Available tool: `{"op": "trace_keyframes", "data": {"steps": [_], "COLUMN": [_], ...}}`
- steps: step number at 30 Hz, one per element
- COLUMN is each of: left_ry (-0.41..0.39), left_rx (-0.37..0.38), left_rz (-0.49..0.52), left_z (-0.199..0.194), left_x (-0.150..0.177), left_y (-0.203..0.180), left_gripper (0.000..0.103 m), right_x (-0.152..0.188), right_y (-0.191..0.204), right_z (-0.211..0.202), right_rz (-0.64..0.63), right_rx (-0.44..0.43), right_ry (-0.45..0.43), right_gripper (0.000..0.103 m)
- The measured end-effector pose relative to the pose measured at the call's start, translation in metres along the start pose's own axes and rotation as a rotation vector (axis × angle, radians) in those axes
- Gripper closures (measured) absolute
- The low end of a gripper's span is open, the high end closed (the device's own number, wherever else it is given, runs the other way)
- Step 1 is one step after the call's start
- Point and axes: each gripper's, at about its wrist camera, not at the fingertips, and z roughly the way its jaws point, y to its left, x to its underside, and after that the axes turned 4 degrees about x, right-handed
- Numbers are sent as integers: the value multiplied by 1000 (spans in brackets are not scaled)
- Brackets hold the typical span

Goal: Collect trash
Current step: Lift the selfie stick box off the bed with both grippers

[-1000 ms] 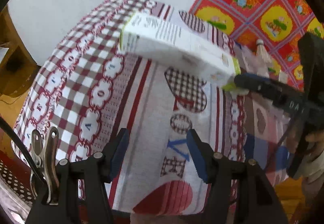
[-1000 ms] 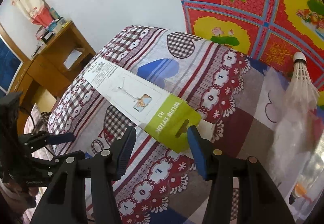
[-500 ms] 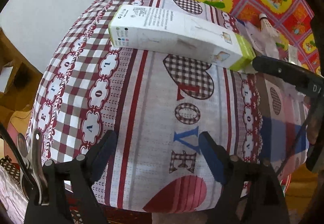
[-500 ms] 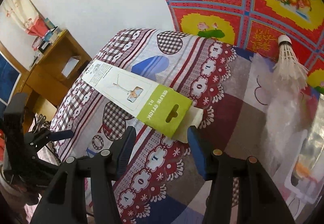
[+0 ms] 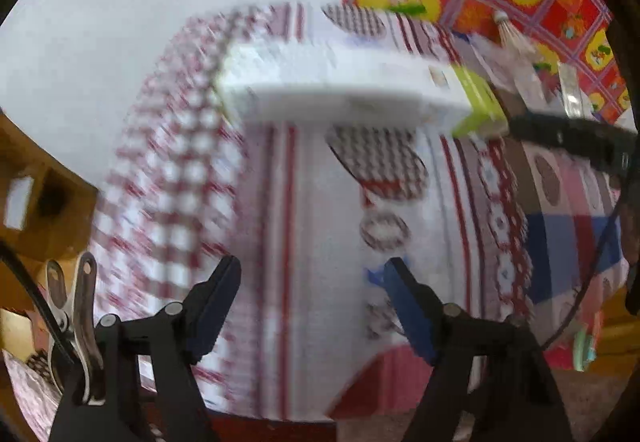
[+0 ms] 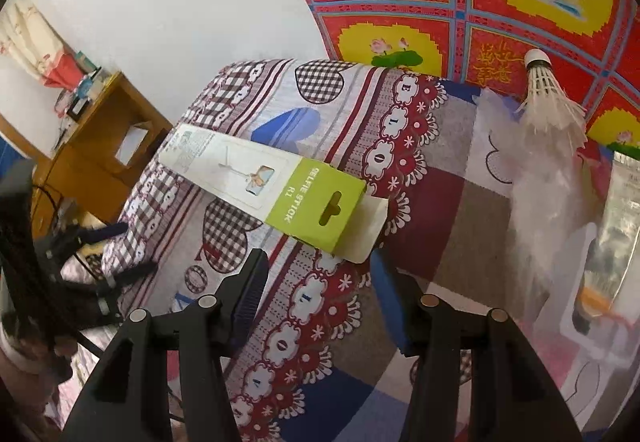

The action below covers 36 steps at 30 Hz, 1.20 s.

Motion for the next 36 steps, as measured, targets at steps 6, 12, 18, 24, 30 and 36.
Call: {"op": "trace_keyframes", "data": {"steps": [6,12,18,24,30,36], "left_ry": [-174,-139,-110,-85,-75,-73], "left_rx": [-53,14,-19,-2,76,107], "left_rz": [-106,-157,-168,-172,-141,-140], "left_z": [-27,-8,13,27,34,35], "left_x": [-43,-84,-103,-106,-106,-101], "left_y": [37,59,67,67,55,42], "left_gripper": [25,25,25,25,28,33], "right_x": [-5,-16,-23,-23,-23,-16], "right_y": [-16,-7,5,9,10,6], "right_z": [-3,6,19,23,25,19], "right_rz": [192,213,192,187,178,194], "right_rx": [-93,-106,-76,-58,-32,-54], "right_ry": [15,28,37,2,-10,-5], "right_gripper": [49,49,49,51,61,61]}}
